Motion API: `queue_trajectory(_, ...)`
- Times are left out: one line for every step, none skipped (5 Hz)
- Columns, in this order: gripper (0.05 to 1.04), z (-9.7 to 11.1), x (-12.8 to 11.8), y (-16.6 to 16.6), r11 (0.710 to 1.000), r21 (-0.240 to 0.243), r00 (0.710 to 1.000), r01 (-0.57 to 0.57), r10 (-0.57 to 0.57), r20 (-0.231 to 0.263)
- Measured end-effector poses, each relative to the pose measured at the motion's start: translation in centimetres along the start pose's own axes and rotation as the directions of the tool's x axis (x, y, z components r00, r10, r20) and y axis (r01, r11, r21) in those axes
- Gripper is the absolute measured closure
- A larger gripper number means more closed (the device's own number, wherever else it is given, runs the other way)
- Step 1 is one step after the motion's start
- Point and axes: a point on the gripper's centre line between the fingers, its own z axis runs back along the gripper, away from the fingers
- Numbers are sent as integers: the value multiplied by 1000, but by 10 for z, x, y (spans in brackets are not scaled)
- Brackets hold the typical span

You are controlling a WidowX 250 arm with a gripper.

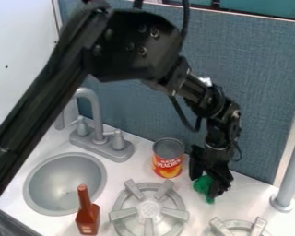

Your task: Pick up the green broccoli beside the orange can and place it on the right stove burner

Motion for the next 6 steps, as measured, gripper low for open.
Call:
queue_trajectory(135, -3, 4, -2, 1000, -19, 1000, 3, -3, 8)
queue_trajectory(243, -4, 6, -1, 999, -40, 999, -12, 13, 38)
queue_trajectory(246, -3, -7, 1, 996, -64, 997, -54, 57, 50)
queue_trajectory(278, 21, -24, 2, 993, -67, 990, -102, 108, 86)
queue_trajectory(278, 55, -39, 3, 987, -35, 980, -154, 157, 121)
queue_trajectory(278, 83, -68, -10, 986, -58, 979, -159, 165, 122)
